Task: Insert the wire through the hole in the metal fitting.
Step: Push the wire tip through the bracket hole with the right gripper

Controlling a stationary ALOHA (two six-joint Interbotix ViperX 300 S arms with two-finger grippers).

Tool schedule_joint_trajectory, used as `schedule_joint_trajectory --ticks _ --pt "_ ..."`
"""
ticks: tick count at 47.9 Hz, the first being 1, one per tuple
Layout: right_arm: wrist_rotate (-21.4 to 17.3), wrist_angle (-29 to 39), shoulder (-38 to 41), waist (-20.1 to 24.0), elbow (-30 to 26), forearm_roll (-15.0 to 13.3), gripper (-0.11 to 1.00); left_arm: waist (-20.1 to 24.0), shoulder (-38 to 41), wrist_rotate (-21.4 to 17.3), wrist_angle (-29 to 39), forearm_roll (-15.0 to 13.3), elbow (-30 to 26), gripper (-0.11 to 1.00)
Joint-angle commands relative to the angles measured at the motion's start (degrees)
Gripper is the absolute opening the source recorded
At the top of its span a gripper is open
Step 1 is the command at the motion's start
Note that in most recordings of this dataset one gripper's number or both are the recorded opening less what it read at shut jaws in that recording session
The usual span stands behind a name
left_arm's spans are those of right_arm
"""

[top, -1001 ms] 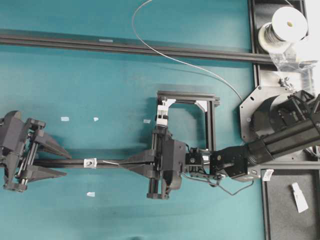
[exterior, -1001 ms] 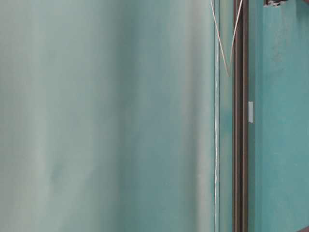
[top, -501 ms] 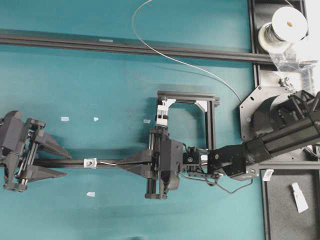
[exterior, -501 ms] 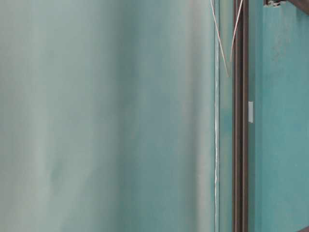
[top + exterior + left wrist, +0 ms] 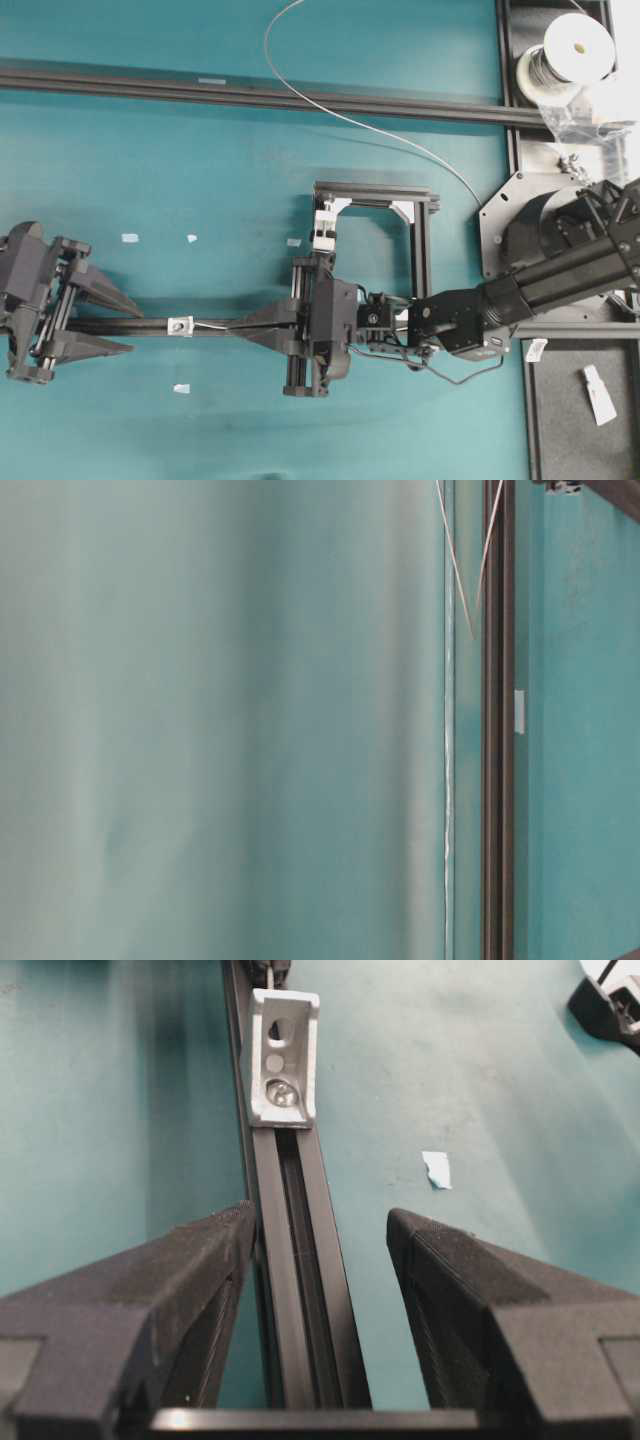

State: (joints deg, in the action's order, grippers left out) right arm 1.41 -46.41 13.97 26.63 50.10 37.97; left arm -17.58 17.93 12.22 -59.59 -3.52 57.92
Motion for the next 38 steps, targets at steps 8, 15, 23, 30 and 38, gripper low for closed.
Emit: schedule_joint_trajectory --ticks 8,15,23,30,38 --pt "0.00 -0.26 -0.70 -0.18 -1.05 -1.14 0.00 -0.18 -1.49 -0.09 -0.26 0.09 -0.53 0.12" --pt "0.00 -0.26 -0.70 -0.18 -1.14 -2.11 0.00 -0.18 -1.49 -0.09 -0.35 0.00 -0.53 0.12" --pt "-0.09 -0.26 -0.70 -0.26 -1.23 -2.11 0.00 -0.18 -1.49 -0.09 -0.26 0.09 -0.62 0.12" --pt "-0.09 -0.26 -0.70 -0.70 -1.41 -2.11 0.00 -0.18 -1.41 -0.09 -0.26 0.09 -0.70 0.12" --pt "0.18 -0.26 -0.70 -1.49 -1.49 -2.20 0.00 -0.18 -1.49 -0.09 -0.26 0.09 -0.70 0.12"
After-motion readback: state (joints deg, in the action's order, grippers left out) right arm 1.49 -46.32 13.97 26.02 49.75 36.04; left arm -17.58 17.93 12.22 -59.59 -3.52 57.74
